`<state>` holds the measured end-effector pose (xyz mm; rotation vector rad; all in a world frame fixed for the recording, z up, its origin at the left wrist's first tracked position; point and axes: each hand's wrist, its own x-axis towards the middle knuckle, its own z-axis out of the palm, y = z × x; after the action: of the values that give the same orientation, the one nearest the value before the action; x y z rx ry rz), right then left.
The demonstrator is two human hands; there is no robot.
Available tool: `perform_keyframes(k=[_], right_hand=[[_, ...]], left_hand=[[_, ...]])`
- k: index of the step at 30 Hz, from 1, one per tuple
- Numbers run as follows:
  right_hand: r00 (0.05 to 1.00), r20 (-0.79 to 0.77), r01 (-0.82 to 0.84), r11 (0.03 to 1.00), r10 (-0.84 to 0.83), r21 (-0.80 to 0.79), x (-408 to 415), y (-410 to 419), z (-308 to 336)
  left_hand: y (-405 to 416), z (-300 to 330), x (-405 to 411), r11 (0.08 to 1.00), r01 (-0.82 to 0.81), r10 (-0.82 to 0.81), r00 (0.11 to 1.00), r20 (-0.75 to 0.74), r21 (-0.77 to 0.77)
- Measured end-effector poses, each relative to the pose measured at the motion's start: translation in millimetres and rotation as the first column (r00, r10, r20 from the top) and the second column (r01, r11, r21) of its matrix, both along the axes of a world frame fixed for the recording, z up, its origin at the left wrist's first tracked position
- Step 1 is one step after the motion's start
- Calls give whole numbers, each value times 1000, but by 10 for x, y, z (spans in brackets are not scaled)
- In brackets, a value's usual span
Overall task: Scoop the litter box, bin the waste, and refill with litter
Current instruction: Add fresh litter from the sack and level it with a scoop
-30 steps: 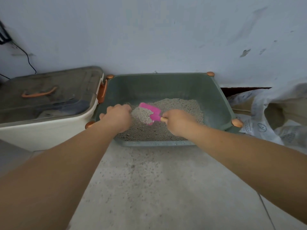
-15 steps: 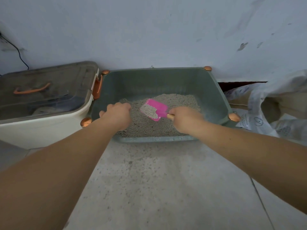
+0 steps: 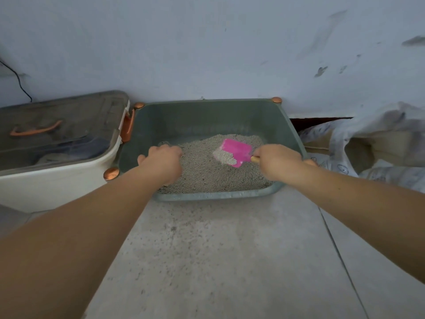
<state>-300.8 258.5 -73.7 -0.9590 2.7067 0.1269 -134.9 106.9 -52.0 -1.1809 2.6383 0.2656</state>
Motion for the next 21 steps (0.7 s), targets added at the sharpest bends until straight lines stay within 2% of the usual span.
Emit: perform_keyframes(k=[3, 6, 13, 17, 19, 21], right_hand=[[998, -23, 58, 998, -58, -19, -67, 32, 12], [990, -119, 77, 997, -80, -25, -137, 158, 83], [922, -378, -73, 997, 78, 27, -88, 321, 236], [833, -521, -172, 982, 190, 83, -129, 397, 300], [805, -541, -214, 970, 244, 119, -148, 449, 317], [828, -516, -200, 975, 221, 96, -164, 550, 369]], left_hand=[[44, 28, -22, 1000, 26, -26, 1000, -9, 5], [73, 40, -24, 999, 37, -37, 999, -7, 5], [127, 75, -42, 999, 51, -51, 999, 0, -5], [233, 123, -111, 997, 78, -78, 997, -15, -3], [287, 146, -134, 996, 91, -91, 996, -20, 1], [362, 176, -174, 994, 108, -107, 994, -36, 13]])
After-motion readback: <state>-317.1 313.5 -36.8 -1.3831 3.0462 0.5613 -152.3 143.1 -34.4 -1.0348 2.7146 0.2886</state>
